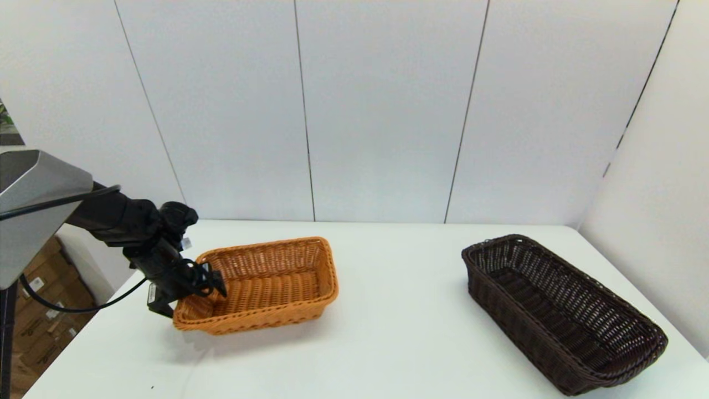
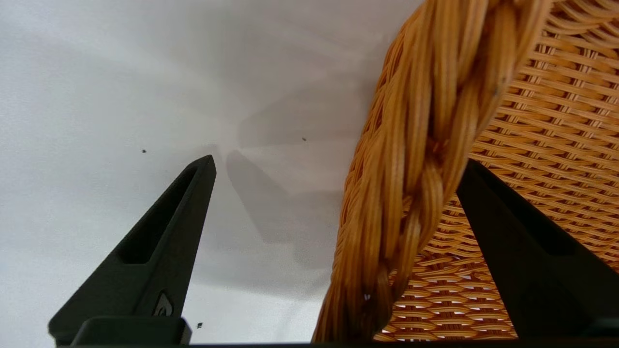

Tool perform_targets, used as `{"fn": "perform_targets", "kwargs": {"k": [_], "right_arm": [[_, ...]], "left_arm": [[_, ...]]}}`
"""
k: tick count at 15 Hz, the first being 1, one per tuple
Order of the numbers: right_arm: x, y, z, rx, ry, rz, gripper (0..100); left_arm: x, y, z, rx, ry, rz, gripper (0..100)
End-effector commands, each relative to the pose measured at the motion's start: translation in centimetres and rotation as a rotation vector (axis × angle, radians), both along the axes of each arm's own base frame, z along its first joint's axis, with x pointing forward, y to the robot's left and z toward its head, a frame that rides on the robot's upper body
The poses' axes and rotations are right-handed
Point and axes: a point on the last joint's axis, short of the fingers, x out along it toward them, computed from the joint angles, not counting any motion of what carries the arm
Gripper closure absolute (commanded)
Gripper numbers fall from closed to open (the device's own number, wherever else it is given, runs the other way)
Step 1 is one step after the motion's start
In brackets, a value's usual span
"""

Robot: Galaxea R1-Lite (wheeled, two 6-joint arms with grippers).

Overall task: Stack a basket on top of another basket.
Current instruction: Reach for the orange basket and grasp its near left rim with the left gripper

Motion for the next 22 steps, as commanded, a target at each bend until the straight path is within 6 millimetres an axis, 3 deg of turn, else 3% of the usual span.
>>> {"fn": "perform_targets", "kwargs": {"k": [1, 13, 18, 22], "right_arm": [[0.0, 0.0, 0.0, 0.000, 0.001, 0.000, 0], [0.0, 0.0, 0.0, 0.000, 0.001, 0.000, 0], [0.0, 0.0, 0.0, 0.000, 0.001, 0.000, 0], [0.0, 0.0, 0.0, 0.000, 0.001, 0.000, 0]], "left_arm": [[0.0, -0.3, 0.1, 0.002, 0.000, -0.005, 100], [-0.1, -0.7, 0.4, -0.002, -0.006, -0.012, 100], [-0.7, -3.3, 3.8, -0.093, -0.091, -0.089, 100], [-0.8, -4.7, 4.4, -0.112, -0.109, -0.120, 100]]}}
